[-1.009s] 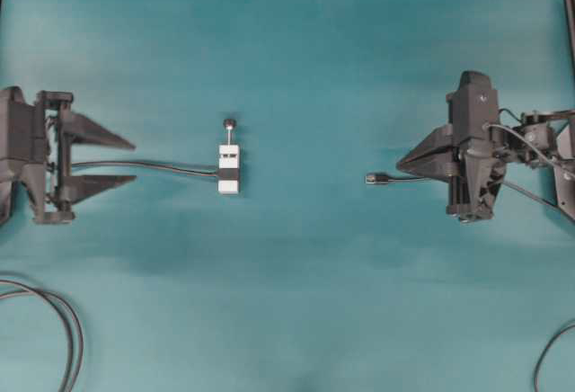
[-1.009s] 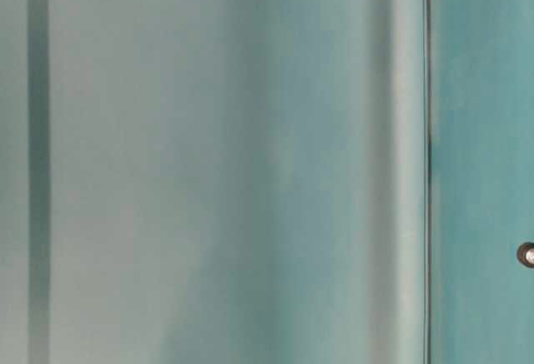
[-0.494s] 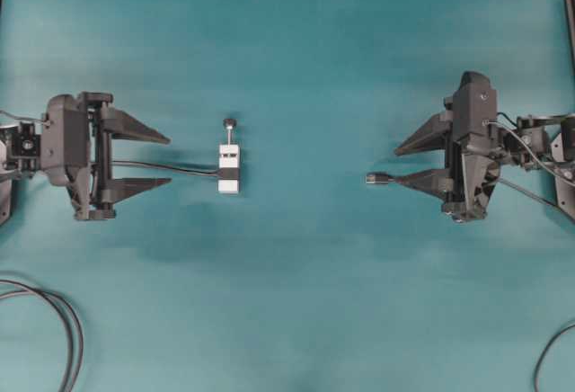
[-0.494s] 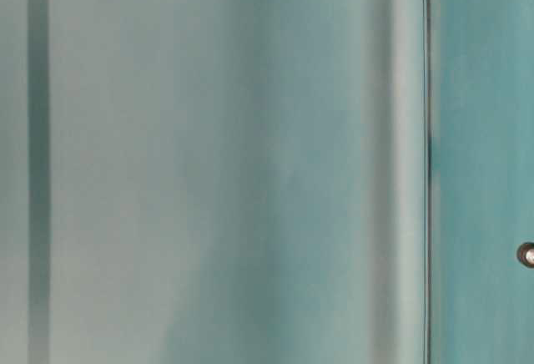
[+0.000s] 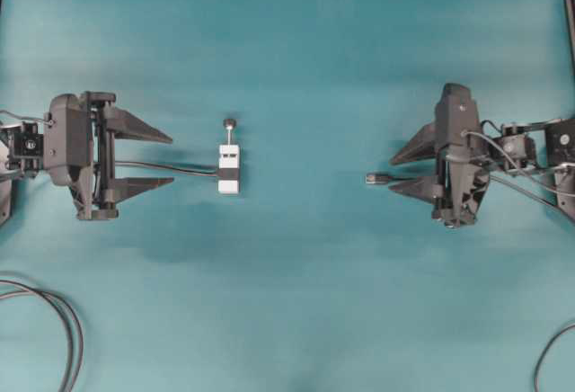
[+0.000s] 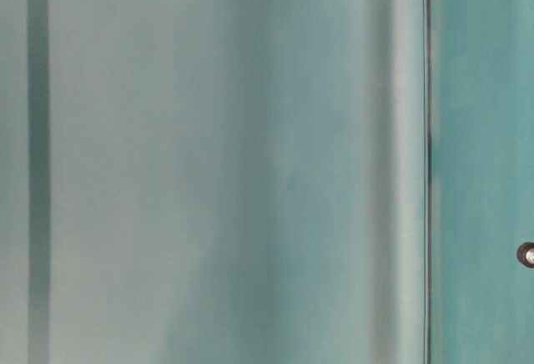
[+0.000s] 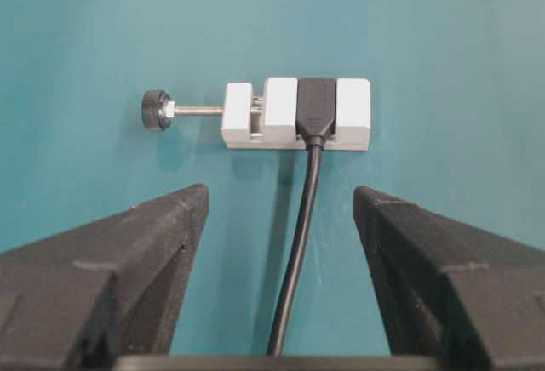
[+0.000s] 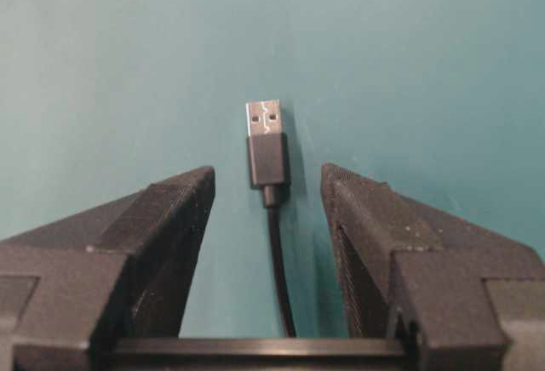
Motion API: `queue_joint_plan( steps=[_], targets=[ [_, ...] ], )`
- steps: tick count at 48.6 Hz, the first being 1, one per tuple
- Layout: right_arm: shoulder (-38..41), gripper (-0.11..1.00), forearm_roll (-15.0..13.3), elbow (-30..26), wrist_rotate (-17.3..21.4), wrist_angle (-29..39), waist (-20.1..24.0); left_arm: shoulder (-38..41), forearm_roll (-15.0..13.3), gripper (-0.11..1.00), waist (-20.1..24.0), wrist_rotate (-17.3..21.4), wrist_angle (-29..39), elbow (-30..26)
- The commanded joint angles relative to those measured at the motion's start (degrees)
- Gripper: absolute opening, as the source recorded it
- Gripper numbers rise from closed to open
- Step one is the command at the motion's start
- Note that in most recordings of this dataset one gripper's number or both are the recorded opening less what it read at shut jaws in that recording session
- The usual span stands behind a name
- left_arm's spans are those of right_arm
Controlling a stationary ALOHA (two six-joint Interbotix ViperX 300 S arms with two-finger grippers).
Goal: Insert the USB cable into the female connector supported by the left arm.
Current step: 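Close the right gripper on the black USB plug and lift it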
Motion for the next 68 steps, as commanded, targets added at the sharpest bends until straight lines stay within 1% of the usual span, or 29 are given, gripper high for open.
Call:
queue_joint_plan(
  steps=[1, 18, 33, 57, 62, 68],
  targets=[
    [0.1, 0.56, -0.1, -1.1, 0.1, -0.8, 0.1, -0.4, -0.2, 0.79, 0.1, 0.0, -0.3, -0.8],
    [0.3, 0.55, -0.1, -1.1, 0.1, -0.8, 0.1, -0.4, -0.2, 0.79, 0.0, 0.0, -0.4, -0.7],
    [3.3, 0.55, -0.1, -1.9, 0.0, -1.2, 0.1, -0.4, -0.1, 0.79, 0.0, 0.0, -0.3, -0.6],
    [3.4, 0.54, -0.1, -2.2, 0.0, -1.3, 0.1, -0.4, -0.2, 0.79, -0.2, 0.0, -0.2, -0.6],
    [3.4, 0.49, -0.2, -2.3, -0.1, -1.3, 0.1, -0.4, -0.2, 0.79, -0.2, 0.0, -0.2, -0.6],
    [3.4, 0.36, -0.2, -2.1, -0.1, -1.2, 0.2, -0.4, -0.1, 0.79, -0.2, 0.0, -0.1, -0.6]
  ],
)
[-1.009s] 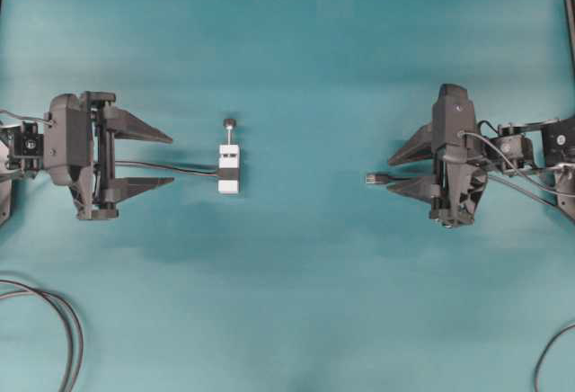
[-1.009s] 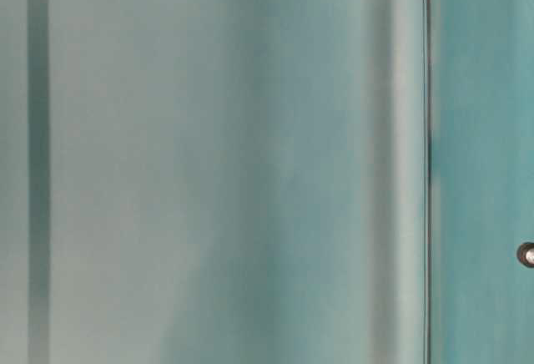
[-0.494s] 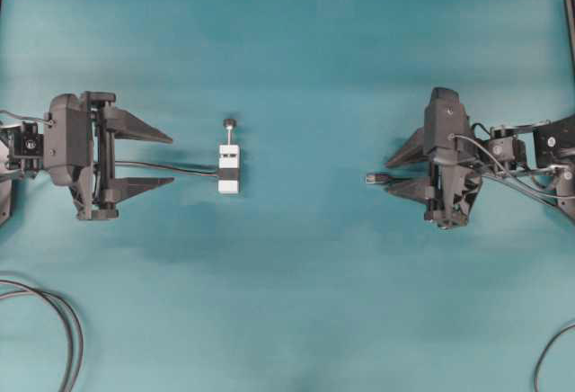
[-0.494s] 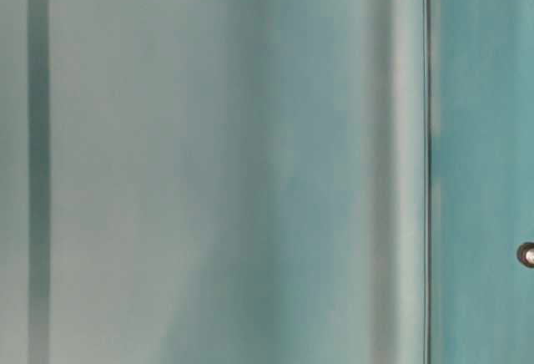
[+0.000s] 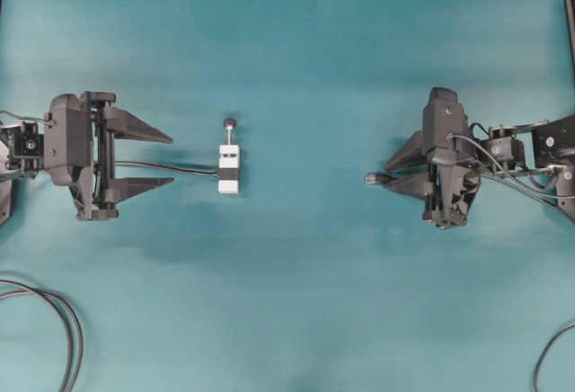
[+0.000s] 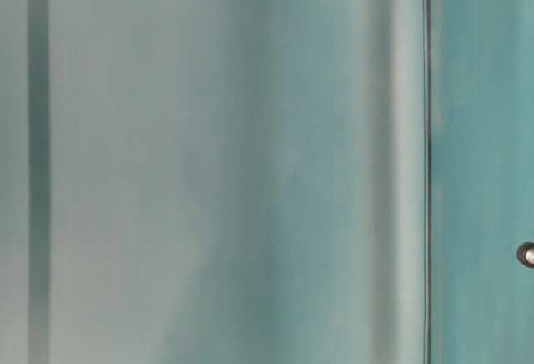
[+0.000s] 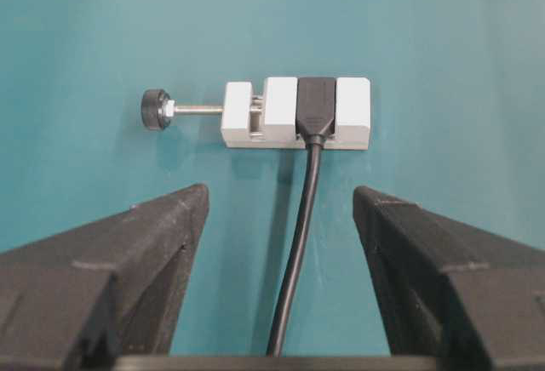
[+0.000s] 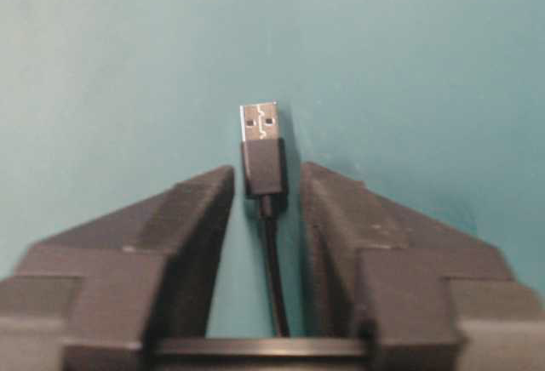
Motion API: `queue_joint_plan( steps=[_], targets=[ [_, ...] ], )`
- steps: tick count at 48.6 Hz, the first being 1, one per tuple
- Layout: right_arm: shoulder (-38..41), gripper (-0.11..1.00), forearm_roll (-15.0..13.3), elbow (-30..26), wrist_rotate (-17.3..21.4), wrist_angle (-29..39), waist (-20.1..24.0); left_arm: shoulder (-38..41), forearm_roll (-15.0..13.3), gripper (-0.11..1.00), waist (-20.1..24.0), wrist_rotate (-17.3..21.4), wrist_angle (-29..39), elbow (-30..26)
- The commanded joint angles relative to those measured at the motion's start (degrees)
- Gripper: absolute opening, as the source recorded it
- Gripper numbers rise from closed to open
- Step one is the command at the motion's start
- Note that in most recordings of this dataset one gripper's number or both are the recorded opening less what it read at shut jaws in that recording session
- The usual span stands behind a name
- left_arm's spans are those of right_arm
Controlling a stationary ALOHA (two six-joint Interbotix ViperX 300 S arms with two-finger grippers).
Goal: Insert the USB cable into the female connector supported by the left arm.
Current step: 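Close the right gripper on the black USB plug and lift it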
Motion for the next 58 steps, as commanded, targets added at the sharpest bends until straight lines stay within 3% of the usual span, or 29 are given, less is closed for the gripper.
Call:
queue_joint_plan(
  steps=[1, 7, 27, 58],
  targets=[
    [-0.4, 0.34, -0.1, -0.6, -0.1, -0.5, 0.2, -0.4, -0.2, 0.79, -0.1, 0.0, -0.2, -0.5],
    [-0.3, 0.28, -0.1, -0.6, -0.1, -0.5, 0.4, -0.4, -0.2, 0.79, -0.1, 0.0, -0.2, -0.5],
    [5.2, 0.28, -0.1, -2.5, 0.1, 0.6, 3.1, -0.2, -0.2, 0.79, -0.1, 0.1, -0.1, -0.5],
    [2.5, 0.22, -0.1, -2.1, -0.4, 5.3, 3.9, -0.1, -0.2, 0.79, -0.4, 0.1, -0.1, -0.3]
  ],
)
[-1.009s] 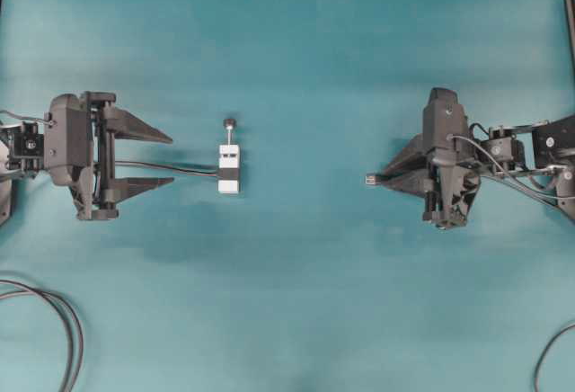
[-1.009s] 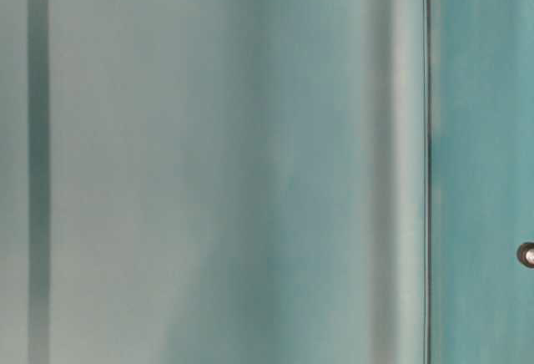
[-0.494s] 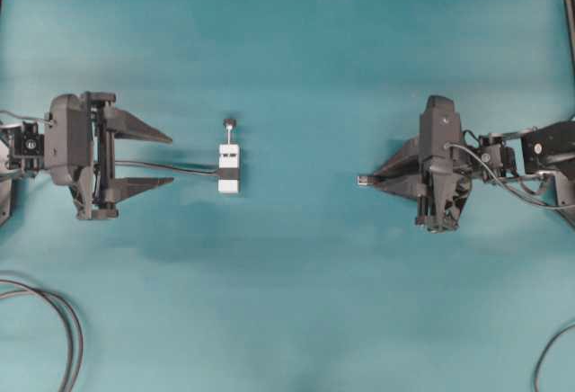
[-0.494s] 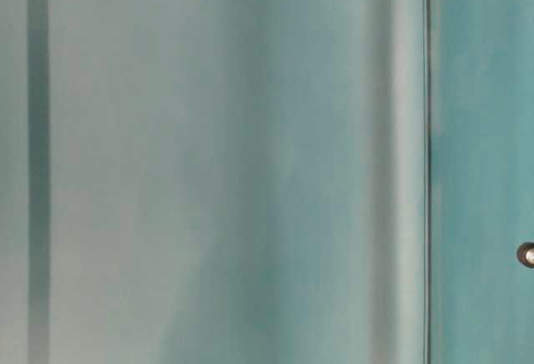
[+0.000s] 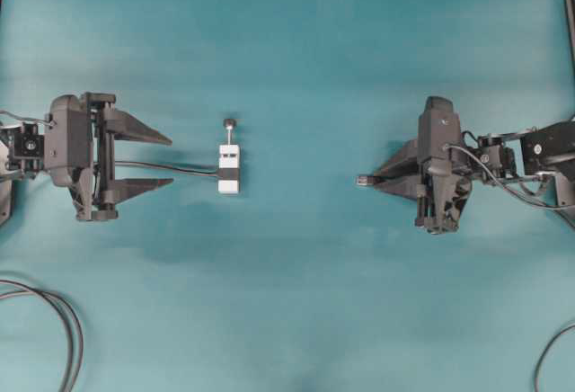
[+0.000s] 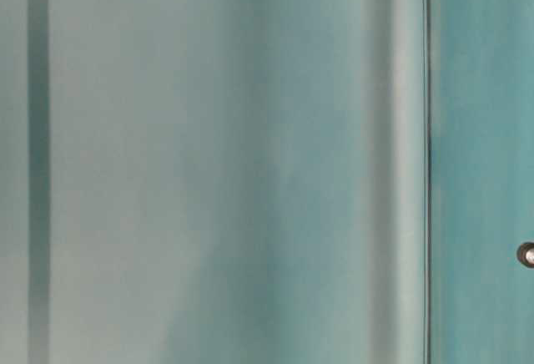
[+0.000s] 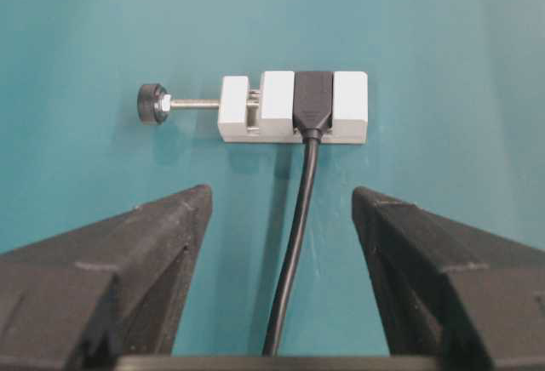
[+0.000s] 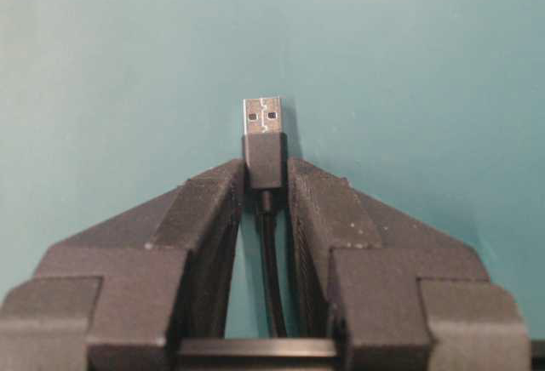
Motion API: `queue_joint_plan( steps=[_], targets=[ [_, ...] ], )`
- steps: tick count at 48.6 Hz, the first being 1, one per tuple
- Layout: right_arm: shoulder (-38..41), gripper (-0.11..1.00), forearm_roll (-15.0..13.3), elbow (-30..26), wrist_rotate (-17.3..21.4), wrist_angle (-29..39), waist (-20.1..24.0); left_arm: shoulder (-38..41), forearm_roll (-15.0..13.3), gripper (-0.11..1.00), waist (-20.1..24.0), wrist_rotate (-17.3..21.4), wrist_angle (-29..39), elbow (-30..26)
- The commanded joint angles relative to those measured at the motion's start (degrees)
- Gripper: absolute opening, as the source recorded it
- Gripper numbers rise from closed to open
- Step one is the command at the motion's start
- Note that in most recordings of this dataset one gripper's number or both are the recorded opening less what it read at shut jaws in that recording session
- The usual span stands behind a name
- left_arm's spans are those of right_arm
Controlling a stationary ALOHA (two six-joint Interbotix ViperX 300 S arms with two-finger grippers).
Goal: Insert the USB cable into the female connector supported by the left arm.
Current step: 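Close the right gripper on the black USB plug and lift it, then carry the USB plug with the right gripper toward the vise held by the left gripper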
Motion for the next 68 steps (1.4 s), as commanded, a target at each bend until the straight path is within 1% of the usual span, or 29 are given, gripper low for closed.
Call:
queue_joint_plan(
  steps=[1, 7, 12, 18, 23, 32, 40, 47, 51, 61, 68],
  targets=[
    [-1.4, 0.22, -0.2, -0.2, -0.1, 2.8, 1.5, -0.3, -0.1, 0.78, -0.2, 0.1, -0.3, -0.4],
    [-4.7, 0.22, -0.2, 0.0, -0.9, 7.1, 0.7, -0.2, -0.1, 0.78, -0.1, 0.1, -0.3, -0.4],
    [-8.2, 0.22, -0.2, 0.1, -1.9, 9.7, -0.8, -0.2, -0.1, 0.78, -0.2, 0.1, -0.3, -0.4],
    [-12.2, 0.22, -0.2, 0.0, -3.3, 10.8, -3.3, 0.5, -0.1, 0.78, -0.2, 0.0, -1.2, -0.5],
    [-13.4, 0.22, -0.2, -0.4, -4.0, 10.7, -4.5, 2.3, 0.0, 0.78, -0.2, 0.0, -3.3, -0.7],
    [-13.2, 0.22, -0.2, -3.5, -4.8, 11.2, -4.7, 7.2, -0.1, 0.78, -0.1, -0.1, -9.1, -0.7],
    [-13.2, 0.22, -0.2, -6.3, -4.8, 13.5, -4.7, 11.2, -0.1, 0.78, -0.1, -0.1, -14.2, -1.0],
    [-11.5, 0.22, -0.2, -9.6, -4.8, 17.0, -4.6, 14.1, -0.1, 0.78, -0.2, 0.0, -16.1, -1.7],
    [-9.6, 0.22, -0.3, -12.4, -4.7, 19.1, -4.4, 15.0, 0.0, 0.78, -0.1, 0.0, -16.4, -2.4],
    [-4.4, 0.22, -0.2, -19.3, -4.6, 25.1, -3.3, 15.8, 0.0, 0.78, -0.1, 0.1, -16.4, -3.2],
    [-2.5, 0.22, -0.2, -23.7, -4.6, 29.6, -2.4, 15.9, -0.1, 0.78, -0.2, 0.1, -16.4, -3.1]
  ],
)
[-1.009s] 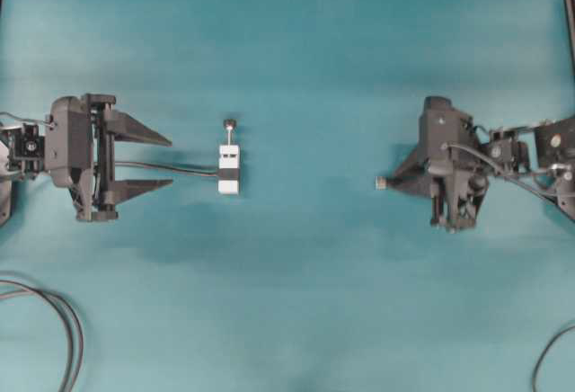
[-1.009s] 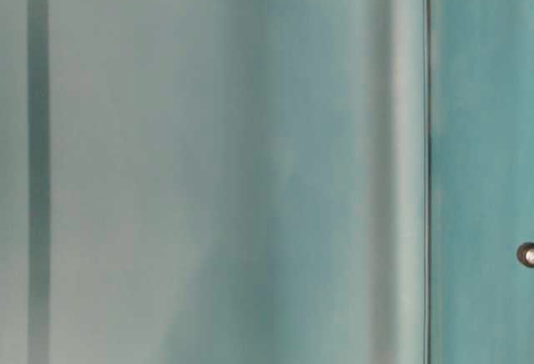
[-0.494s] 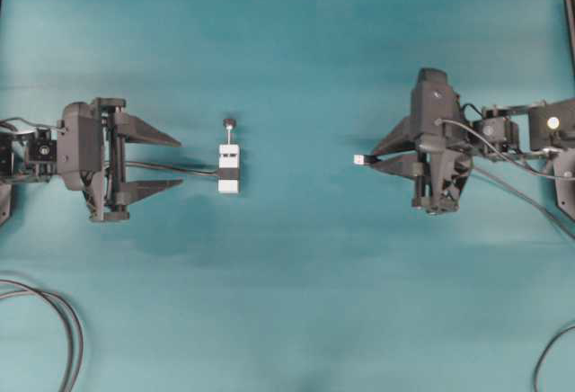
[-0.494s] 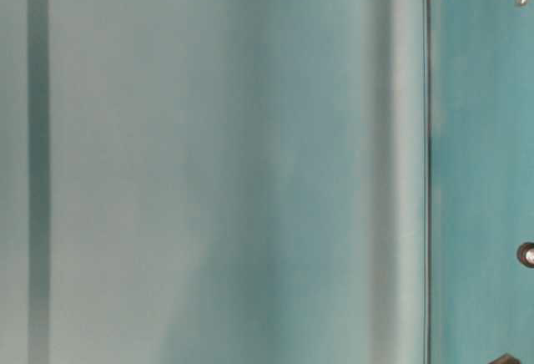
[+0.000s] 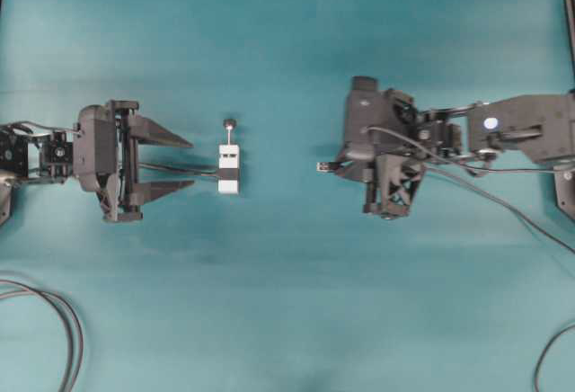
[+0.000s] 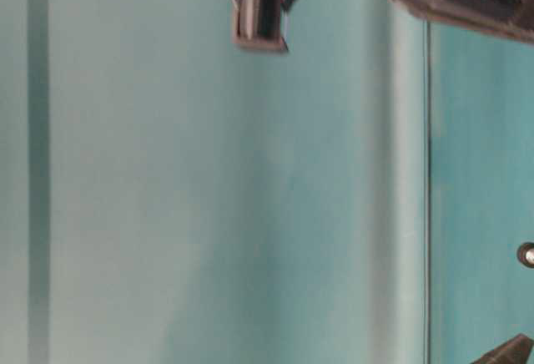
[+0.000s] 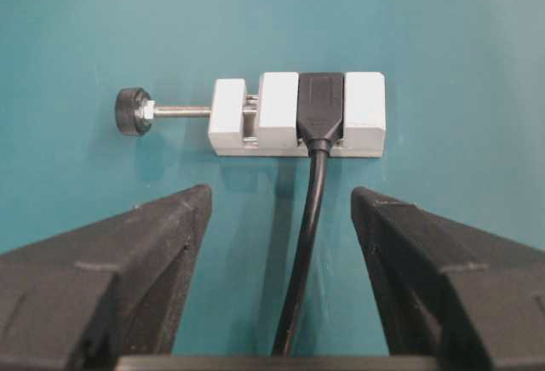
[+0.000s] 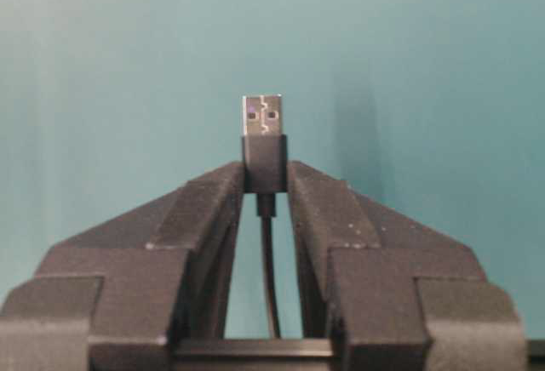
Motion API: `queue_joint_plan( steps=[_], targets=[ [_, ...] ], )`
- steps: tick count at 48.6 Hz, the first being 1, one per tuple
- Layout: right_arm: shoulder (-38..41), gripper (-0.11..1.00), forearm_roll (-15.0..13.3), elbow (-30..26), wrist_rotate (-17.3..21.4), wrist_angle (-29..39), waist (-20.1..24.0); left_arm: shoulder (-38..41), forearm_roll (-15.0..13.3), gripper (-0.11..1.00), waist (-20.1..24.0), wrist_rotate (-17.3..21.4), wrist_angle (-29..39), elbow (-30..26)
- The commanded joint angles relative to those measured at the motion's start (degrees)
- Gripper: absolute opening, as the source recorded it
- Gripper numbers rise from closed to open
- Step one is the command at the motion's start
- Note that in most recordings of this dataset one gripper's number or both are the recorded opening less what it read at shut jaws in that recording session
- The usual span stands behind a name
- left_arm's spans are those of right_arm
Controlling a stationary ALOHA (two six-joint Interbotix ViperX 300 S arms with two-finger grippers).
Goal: Insert the USB cable into the female connector supported by the left arm.
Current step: 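Carry the USB plug with the right gripper toward the vise held by the left gripper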
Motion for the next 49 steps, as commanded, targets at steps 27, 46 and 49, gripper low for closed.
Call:
queue_joint_plan(
  steps=[27, 46, 49],
  targets=[
    [6.9, 0.22, -0.1, -14.0, 0.3, 6.6, 1.0, 3.5, -0.1, 0.78, 0.1, 0.5, -4.0, -1.5],
    [10.5, 0.22, -1.8, -18.1, 0.2, 7.7, 0.9, 6.9, 0.1, 0.78, 0.0, 0.5, -6.9, -3.1],
    [11.2, 0.22, -2.7, -19.2, 0.2, 9.3, 0.9, 7.0, 0.1, 0.78, 0.0, 0.5, -7.4, -3.1]
  ],
)
